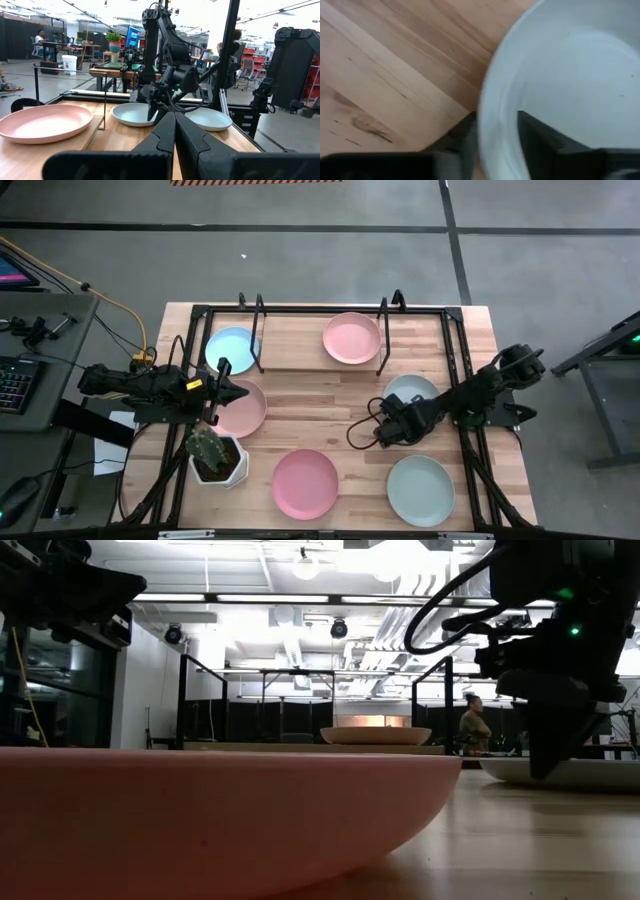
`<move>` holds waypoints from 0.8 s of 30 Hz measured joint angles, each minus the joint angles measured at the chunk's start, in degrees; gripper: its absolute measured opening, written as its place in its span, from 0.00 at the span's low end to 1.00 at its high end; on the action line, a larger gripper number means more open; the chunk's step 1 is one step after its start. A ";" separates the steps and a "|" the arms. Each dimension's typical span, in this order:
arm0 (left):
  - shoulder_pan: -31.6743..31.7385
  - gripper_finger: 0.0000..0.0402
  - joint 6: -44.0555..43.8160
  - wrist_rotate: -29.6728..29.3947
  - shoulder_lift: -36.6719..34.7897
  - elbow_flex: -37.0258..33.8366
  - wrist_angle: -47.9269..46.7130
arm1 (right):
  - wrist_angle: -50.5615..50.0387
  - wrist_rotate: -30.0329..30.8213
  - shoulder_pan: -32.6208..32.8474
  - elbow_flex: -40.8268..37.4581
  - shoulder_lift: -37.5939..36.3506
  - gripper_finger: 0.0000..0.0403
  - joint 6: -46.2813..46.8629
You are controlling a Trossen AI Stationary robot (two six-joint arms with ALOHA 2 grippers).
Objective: Place and stack plates onto a shelf
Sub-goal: Put the top white plate on the shelf
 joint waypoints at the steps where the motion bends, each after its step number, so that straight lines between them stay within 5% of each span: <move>1: -0.01 0.00 0.02 0.00 0.00 0.00 -0.02 | 0.00 0.00 0.00 0.00 0.00 0.23 0.00; 5: 0.00 0.00 0.01 0.00 -0.01 0.00 -0.02 | 0.00 0.02 0.00 0.00 0.00 0.03 -0.14; 13: -0.02 0.00 0.00 0.00 -0.01 0.00 -0.02 | -0.33 -3.20 0.41 1.42 -1.70 0.01 -2.78; 24: -0.01 0.00 0.00 -0.02 0.00 0.00 -0.02 | 0.92 -5.75 2.74 14.95 -5.64 0.00 -19.90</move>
